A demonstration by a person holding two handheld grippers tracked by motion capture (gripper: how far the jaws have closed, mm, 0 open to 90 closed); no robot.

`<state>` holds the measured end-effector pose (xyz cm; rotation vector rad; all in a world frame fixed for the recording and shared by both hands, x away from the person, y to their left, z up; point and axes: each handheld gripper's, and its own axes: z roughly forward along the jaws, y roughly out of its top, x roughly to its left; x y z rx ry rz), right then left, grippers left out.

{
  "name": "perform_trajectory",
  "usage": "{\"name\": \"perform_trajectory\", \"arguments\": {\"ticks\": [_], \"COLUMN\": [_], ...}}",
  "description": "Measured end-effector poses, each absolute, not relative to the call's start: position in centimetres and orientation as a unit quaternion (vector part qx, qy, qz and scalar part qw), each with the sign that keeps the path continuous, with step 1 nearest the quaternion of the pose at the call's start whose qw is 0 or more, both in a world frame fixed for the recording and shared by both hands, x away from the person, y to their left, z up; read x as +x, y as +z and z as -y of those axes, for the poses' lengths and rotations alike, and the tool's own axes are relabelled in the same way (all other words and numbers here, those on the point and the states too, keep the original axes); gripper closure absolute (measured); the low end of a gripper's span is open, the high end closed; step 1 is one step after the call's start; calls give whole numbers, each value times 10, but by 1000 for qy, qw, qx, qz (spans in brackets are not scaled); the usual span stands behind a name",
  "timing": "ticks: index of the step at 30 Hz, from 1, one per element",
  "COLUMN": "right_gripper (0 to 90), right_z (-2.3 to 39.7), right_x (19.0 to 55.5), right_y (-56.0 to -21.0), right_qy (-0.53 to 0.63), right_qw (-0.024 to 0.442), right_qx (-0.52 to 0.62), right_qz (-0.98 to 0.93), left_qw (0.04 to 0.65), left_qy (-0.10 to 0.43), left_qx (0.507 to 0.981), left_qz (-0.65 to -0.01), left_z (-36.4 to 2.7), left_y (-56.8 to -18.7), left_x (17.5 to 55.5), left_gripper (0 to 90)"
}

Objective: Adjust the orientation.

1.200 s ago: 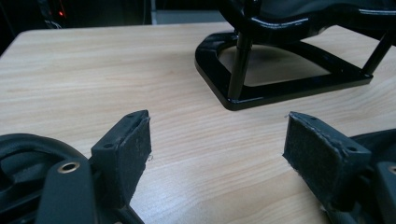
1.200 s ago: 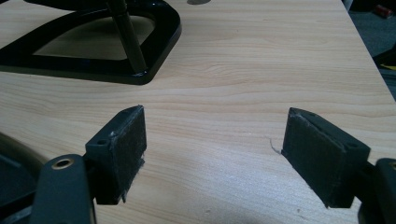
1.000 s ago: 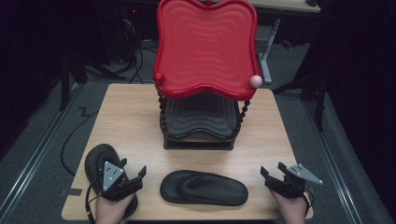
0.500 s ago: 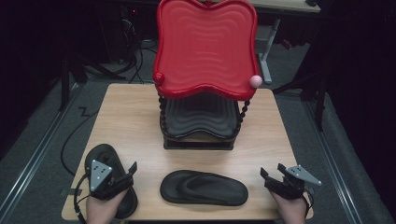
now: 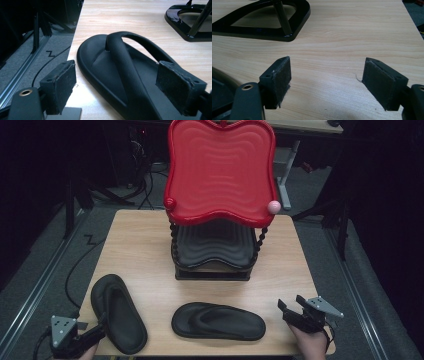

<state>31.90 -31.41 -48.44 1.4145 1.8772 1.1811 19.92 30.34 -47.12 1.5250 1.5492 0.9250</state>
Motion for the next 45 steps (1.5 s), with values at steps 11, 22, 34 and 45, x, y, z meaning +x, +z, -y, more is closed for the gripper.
{"name": "perform_trajectory", "arguments": {"ticks": [11, 22, 34, 45], "right_gripper": [232, 234, 235, 236], "right_z": [311, 316, 314, 313], "right_x": [321, 319, 320, 321], "right_y": [-488, -487, -487, -487], "right_qy": [429, 429, 427, 425], "right_qw": [250, 252, 256, 255], "right_qx": [519, 523, 517, 515], "right_qz": [-696, -692, -696, -699], "left_qw": [376, 351, 342, 367], "left_qy": [326, 312, 313, 310], "left_qx": [613, 634, 624, 642], "left_qz": [-614, -615, -629, -598], "left_z": [-299, -288, -303, -296], "left_y": [-485, -492, -490, -493], "left_x": [207, 212, 209, 223], "left_gripper": [232, 387, 673, 726]}}
